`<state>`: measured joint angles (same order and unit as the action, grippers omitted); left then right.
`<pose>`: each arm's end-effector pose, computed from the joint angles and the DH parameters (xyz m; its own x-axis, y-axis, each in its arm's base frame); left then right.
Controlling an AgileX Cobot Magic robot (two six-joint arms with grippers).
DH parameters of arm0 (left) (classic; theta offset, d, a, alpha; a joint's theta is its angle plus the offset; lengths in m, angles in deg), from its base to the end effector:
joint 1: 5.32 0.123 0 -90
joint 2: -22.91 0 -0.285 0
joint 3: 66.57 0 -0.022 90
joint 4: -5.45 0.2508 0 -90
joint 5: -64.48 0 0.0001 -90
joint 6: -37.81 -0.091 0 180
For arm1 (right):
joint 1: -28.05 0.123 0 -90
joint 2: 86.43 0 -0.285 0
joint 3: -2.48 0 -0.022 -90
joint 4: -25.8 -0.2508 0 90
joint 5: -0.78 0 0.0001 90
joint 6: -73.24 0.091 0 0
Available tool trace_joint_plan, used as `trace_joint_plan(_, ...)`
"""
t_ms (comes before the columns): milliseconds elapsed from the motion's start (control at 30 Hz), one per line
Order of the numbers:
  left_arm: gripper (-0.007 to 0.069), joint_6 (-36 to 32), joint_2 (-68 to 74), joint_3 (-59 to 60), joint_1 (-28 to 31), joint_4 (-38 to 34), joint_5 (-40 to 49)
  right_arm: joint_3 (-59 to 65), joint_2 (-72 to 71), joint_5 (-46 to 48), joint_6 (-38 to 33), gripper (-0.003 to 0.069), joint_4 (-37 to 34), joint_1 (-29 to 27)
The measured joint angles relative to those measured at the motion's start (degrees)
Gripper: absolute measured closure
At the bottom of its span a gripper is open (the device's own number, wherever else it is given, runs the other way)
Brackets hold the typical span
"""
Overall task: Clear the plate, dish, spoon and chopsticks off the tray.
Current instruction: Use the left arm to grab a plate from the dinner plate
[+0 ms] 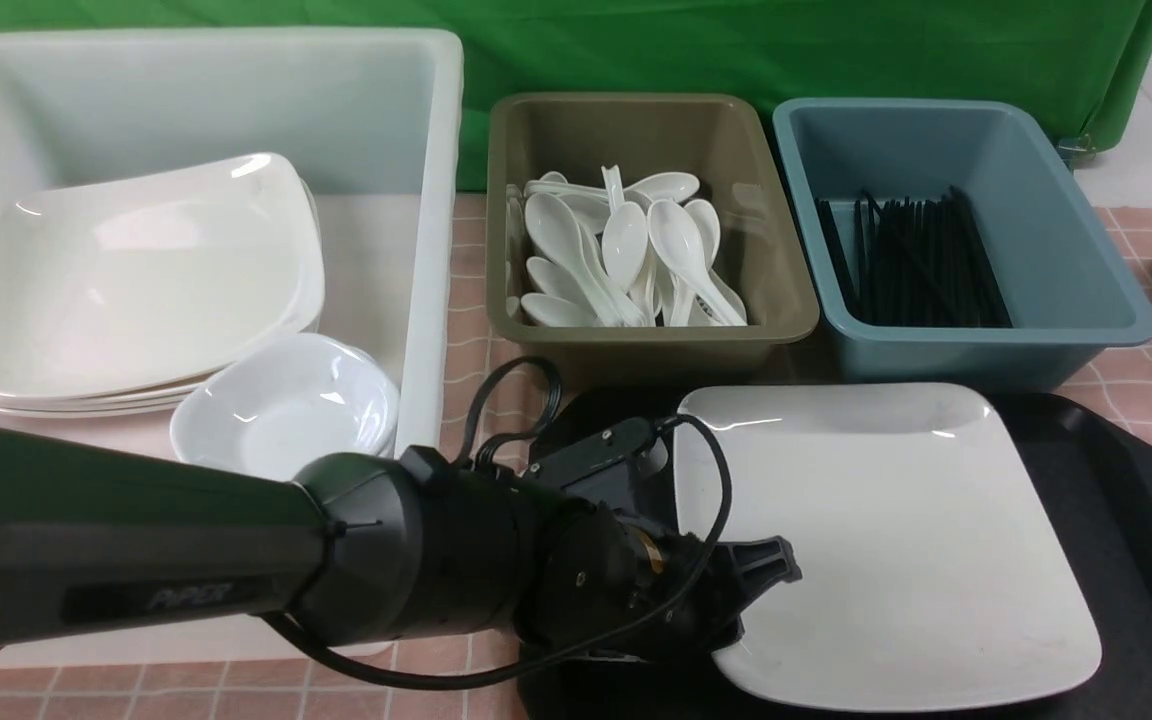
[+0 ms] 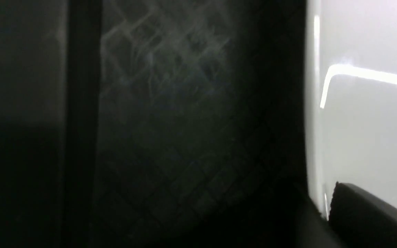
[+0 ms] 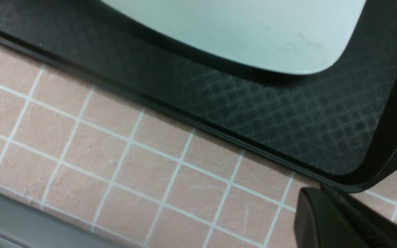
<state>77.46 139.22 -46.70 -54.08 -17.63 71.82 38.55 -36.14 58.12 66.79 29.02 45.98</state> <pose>0.2408 -0.2817 0.1402 -0.9266 -0.2877 -0.2423 -0.1116 0.8255 -0.5533 0.1161 0.0330 0.3068 -0.7186 -0.3820 -0.5811 -0.3871 0.9139 -0.1221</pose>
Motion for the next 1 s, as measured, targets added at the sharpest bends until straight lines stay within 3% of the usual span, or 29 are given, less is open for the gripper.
trace_joint_plan(267,0.0567,0.17,-0.76,0.00,0.05,-2.42,0.03,0.00,0.00,0.00,-0.08,0.0629,0.00,0.00)
trace_joint_plan(567,0.0605,-5.85,-12.08,0.30,0.05,-1.10,1.91,-1.01,0.00,-1.26,-0.25,0.0629,0.06,0.00)
trace_joint_plan(800,0.0599,-6.44,-17.14,0.47,0.25,-0.28,3.29,-4.41,-0.19,-3.38,-0.25,0.0629,0.97,0.00)
trace_joint_plan(1000,0.0599,-7.76,-23.49,0.59,3.89,0.42,4.11,-6.00,-4.42,-7.36,-0.25,0.0629,2.89,0.00)
